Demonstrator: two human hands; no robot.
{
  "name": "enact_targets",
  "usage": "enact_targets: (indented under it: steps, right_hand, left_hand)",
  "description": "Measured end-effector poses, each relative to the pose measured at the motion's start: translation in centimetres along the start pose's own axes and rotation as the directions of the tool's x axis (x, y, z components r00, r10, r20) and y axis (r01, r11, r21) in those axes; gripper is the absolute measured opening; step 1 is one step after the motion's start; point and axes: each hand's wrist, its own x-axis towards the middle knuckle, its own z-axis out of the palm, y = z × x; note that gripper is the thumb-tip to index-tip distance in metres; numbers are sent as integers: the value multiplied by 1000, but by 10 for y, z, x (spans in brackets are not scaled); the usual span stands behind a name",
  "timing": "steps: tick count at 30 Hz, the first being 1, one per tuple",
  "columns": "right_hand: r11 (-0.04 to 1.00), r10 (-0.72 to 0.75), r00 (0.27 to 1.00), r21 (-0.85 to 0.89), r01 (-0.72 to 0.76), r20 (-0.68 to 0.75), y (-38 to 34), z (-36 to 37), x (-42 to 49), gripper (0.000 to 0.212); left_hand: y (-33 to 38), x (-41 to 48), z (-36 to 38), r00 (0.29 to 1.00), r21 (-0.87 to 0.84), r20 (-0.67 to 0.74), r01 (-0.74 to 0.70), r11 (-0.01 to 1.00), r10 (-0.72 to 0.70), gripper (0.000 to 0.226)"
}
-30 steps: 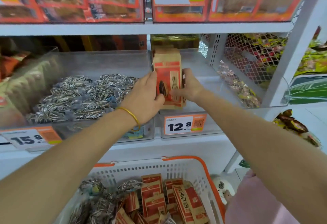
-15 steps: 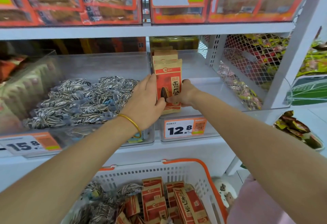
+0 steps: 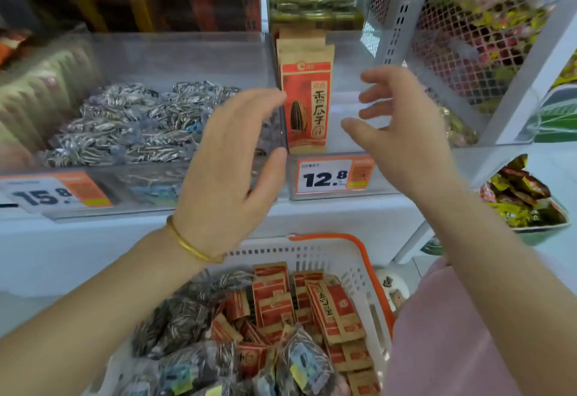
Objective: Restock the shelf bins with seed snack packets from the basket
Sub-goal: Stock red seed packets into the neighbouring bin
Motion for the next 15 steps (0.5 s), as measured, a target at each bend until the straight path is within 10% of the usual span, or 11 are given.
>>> enact_targets:
  steps: [3,7,11,15]
  right_hand:
    - [997,-7,963,-71,28,270,17,7,-61,28]
    - [858,284,631,-485,170,722,83,77,-85,27]
    - [798,466,458,-584,152,756,142,127,-120,15]
    - [772,574,336,-631,84,747,165,147,-163,53]
  left_hand:
    - [-3,-61,0,981,39,191,-44,998,36,35]
    - [-31,-118,20,844,143,526,35,989,-105,37]
    - [-47,-133,32,769,168,621,62,984,-155,41]
    - [-52,-139,38,757,157,629,100,983,-177,26]
